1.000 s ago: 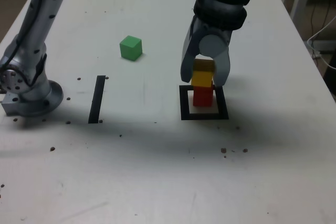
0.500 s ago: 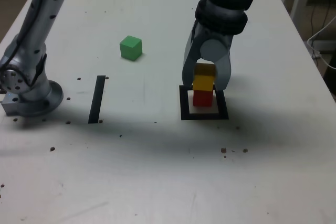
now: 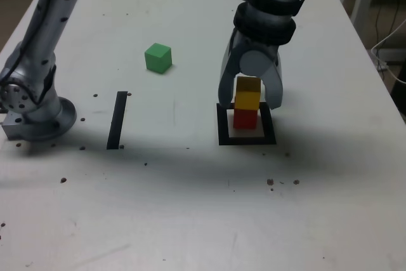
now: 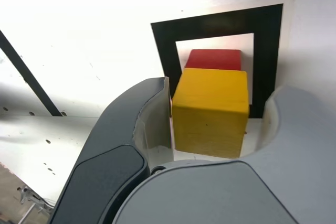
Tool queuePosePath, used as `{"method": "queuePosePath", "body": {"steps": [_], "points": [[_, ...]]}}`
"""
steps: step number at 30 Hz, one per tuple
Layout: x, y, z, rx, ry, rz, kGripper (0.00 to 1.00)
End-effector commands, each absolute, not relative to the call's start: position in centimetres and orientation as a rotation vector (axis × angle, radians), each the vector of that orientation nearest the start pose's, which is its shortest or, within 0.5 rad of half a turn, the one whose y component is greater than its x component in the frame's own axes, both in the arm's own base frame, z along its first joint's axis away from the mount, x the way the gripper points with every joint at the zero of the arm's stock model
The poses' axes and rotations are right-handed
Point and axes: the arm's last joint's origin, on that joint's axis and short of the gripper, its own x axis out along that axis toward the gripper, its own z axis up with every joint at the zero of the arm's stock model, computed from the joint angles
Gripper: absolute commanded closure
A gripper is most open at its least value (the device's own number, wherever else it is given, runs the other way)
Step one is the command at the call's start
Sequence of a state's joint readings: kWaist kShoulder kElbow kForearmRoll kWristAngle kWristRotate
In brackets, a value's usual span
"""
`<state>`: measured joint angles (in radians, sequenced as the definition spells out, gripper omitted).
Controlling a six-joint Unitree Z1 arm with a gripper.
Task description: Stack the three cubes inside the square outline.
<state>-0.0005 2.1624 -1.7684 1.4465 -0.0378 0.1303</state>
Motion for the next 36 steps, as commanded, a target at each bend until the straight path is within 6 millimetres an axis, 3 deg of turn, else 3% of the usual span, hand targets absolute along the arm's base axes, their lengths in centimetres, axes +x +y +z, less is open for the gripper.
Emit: {"method": "queuePosePath", "body": {"steps": [1, 7, 13, 26, 36], "points": [[37.9, 0.1, 25.8, 0.060, 1.816, -0.130, 0.10], [35.0, 1.4, 28.0, 0.064, 1.800, -0.052, 0.02], [31.6, 3.1, 29.5, 0.048, 1.800, 0.037, 0.01], [25.2, 9.5, 27.0, -0.025, 1.848, 0.131, 0.01], [22.4, 11.9, 27.5, 0.109, 1.860, 0.081, 0.01]]}}
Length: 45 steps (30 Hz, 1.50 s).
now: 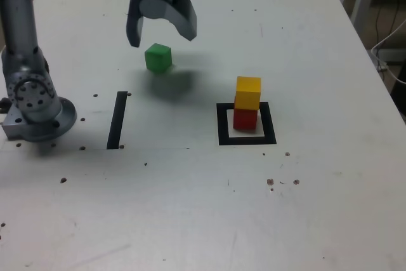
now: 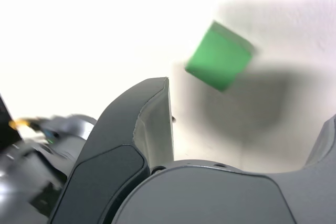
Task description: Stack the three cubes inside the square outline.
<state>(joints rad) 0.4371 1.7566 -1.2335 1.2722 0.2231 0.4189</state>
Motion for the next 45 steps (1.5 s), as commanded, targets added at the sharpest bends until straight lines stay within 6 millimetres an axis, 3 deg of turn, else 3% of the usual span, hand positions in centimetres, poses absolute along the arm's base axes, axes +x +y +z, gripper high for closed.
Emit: {"method": "queuePosePath", "body": {"steps": [1, 15, 29, 35, 42, 45], "points": [[22.2, 12.0, 27.5, 0.127, 1.861, 0.071, 0.01], [20.7, 12.4, 24.4, 0.218, 1.880, -0.002, 0.02], [22.1, 13.7, 21.3, 0.199, 1.936, -0.019, 0.14], [22.4, 13.7, 20.9, 0.200, 1.936, -0.032, 0.28], [22.6, 13.5, 20.9, 0.202, 1.930, -0.034, 0.59], [22.7, 13.4, 20.9, 0.207, 1.921, -0.043, 0.67]]}}
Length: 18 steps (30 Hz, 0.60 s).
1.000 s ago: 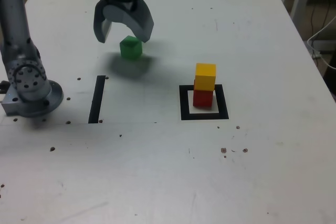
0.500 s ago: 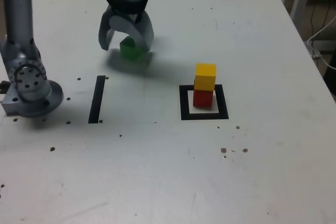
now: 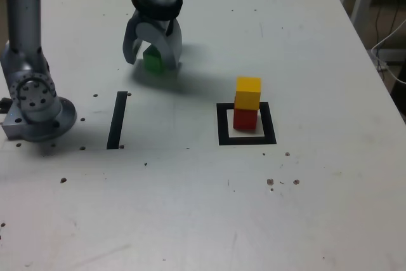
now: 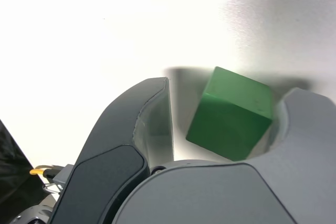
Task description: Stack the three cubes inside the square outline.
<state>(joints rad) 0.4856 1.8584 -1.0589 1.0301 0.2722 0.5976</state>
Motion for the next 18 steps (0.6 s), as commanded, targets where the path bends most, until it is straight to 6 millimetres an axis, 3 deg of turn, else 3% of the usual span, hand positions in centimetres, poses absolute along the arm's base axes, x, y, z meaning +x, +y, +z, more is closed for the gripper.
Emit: {"method": "queuePosePath", "body": {"steps": [1, 18], "points": [[22.77, 13.32, 20.95, 0.207, 1.919, -0.046, 0.67], [23.03, 13.09, 21.04, 0.185, 1.896, -0.078, 0.69]]}}
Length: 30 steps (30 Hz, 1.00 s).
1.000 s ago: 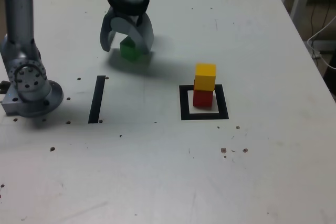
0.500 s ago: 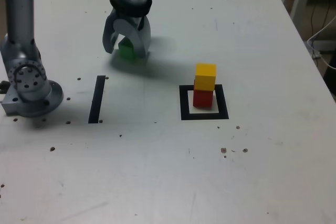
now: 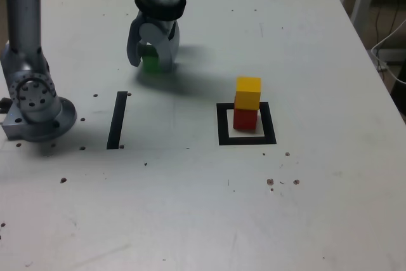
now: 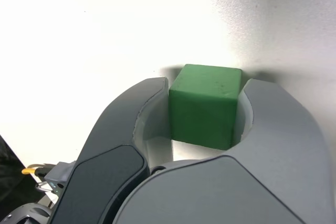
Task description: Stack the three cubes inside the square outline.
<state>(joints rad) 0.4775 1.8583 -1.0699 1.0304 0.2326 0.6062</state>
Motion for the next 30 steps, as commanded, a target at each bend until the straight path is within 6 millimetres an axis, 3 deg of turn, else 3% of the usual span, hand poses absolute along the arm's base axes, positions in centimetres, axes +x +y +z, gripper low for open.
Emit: {"method": "queuePosePath", "body": {"steps": [1, 8, 21, 30], "points": [[23.1, 13.1, 21.1, 0.183, 1.893, -0.080, 0.69], [23.9, 12.0, 22.4, 0.202, 1.855, -0.109, 0.69], [28.4, 6.2, 29.9, 0.356, 1.761, -0.146, 0.69], [30.2, 4.1, 32.6, 0.381, 1.733, -0.138, 0.69]]}}
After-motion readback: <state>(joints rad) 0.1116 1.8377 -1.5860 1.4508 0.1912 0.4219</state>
